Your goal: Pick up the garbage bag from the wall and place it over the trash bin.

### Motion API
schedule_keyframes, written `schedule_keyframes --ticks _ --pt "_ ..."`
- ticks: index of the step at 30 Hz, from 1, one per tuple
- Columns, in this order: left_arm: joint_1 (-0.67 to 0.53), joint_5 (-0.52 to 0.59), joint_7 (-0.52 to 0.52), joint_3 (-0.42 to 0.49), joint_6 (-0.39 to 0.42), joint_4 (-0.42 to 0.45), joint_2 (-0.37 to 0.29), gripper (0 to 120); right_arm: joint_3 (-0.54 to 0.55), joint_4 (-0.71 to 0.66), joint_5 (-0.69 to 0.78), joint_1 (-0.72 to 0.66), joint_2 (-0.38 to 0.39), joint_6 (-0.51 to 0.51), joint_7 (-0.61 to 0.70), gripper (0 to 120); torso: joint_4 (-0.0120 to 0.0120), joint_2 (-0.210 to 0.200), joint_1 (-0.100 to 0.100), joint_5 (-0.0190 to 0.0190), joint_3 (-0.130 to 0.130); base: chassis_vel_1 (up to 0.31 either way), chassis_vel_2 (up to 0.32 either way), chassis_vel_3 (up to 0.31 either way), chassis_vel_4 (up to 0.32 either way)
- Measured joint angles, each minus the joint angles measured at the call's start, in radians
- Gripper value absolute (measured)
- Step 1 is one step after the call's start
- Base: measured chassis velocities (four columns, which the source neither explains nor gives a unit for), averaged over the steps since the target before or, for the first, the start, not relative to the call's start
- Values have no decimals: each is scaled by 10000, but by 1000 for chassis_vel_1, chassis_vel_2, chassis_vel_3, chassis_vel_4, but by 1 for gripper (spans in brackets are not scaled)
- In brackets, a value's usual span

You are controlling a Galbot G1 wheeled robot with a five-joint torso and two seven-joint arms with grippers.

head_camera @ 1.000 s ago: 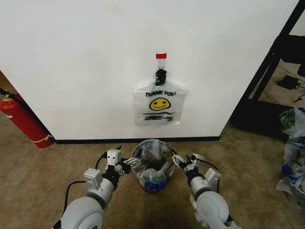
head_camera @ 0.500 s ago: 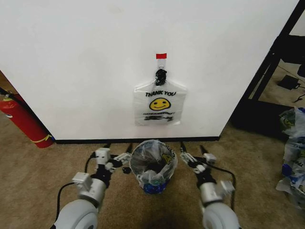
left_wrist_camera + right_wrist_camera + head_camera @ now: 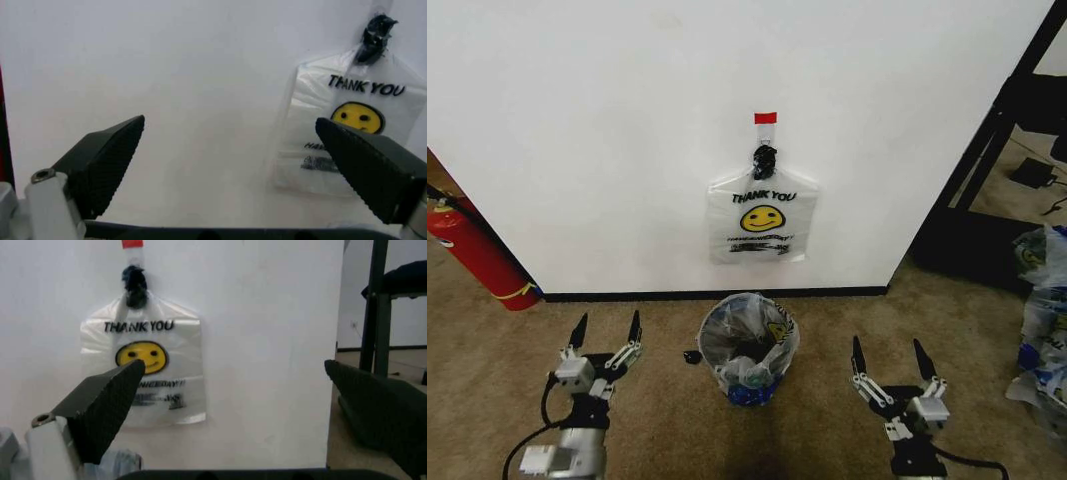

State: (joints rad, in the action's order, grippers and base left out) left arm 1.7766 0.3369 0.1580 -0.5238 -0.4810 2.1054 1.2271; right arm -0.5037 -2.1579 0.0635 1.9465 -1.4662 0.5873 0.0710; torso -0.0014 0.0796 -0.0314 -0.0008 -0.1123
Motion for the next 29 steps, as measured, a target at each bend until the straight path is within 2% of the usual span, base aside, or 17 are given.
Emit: schedule_keyframes --ticks 6,13,29 --pt "116 -622 192 352 -30 -122 -4 100 -55 277 -77 4 -99 289 -8 100 0 0 -1 0 -1 0 0 0 0" --pt "34 -616 276 525 -13 -114 93 100 92 337 -131 46 -331 363 -8 100 -1 0 -1 0 -1 0 0 0 0" --pt "26 -507 285 688 245 -253 -219 100 233 263 -921 36 -689 291 248 100 0 0 -1 -1 -1 0 0 0 0"
